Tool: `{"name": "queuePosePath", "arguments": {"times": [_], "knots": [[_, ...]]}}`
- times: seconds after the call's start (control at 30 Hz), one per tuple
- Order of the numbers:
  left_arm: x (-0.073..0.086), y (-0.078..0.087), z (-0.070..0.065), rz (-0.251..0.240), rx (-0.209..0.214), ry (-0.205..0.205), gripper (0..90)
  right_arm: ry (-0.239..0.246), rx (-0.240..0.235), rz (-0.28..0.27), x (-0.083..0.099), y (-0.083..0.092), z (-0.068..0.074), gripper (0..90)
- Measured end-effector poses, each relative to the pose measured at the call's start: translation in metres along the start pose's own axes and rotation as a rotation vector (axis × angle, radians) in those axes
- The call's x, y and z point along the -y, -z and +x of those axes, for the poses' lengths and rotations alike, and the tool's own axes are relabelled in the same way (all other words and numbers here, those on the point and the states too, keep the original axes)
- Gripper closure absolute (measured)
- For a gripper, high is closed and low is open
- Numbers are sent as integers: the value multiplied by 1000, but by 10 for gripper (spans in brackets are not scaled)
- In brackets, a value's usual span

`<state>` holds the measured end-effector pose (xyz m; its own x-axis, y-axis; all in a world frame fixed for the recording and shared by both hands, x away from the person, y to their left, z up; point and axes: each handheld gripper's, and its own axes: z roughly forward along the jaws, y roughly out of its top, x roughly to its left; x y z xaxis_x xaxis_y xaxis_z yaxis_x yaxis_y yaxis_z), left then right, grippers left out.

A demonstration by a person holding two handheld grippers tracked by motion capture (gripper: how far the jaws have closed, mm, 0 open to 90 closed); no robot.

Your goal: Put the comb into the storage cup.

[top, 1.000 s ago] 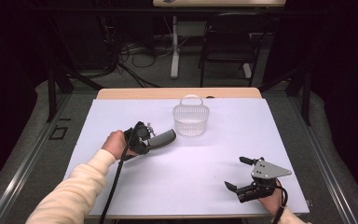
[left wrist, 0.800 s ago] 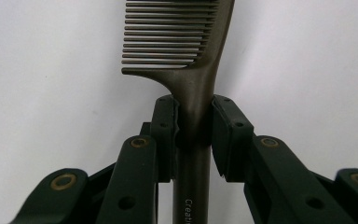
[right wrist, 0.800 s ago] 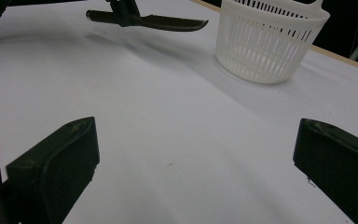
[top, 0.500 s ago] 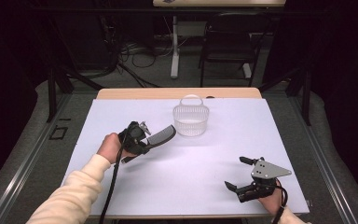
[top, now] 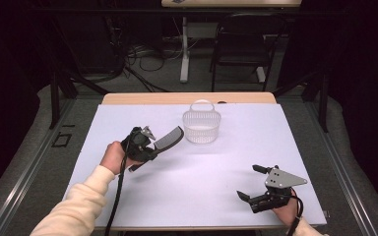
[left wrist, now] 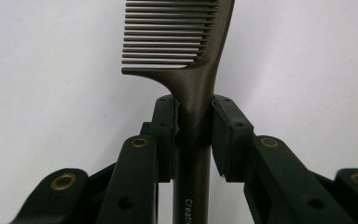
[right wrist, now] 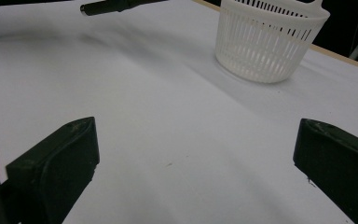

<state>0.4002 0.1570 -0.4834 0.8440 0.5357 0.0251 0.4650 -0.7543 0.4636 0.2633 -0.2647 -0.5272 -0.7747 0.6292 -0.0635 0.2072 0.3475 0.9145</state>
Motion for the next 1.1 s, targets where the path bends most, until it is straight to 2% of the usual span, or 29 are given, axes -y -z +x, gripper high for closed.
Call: {"name": "queuePosePath", "arguments": {"times": [0.1, 0.57, 0.77, 1.1], "knots": [[2, 3, -2, -34, -7, 7, 724, 5, 4, -2, 0, 1, 0, 0], [8, 13, -4, -129, -41, 41, 725, 2, -3, 3, 0, -1, 0, 0], [9, 13, -1, -152, -44, 64, 725, 1, 0, 5, 1, -1, 0, 0], [13, 15, 1, -180, -57, 73, 725, 2, 0, 23, 2, -2, -1, 0]]}}
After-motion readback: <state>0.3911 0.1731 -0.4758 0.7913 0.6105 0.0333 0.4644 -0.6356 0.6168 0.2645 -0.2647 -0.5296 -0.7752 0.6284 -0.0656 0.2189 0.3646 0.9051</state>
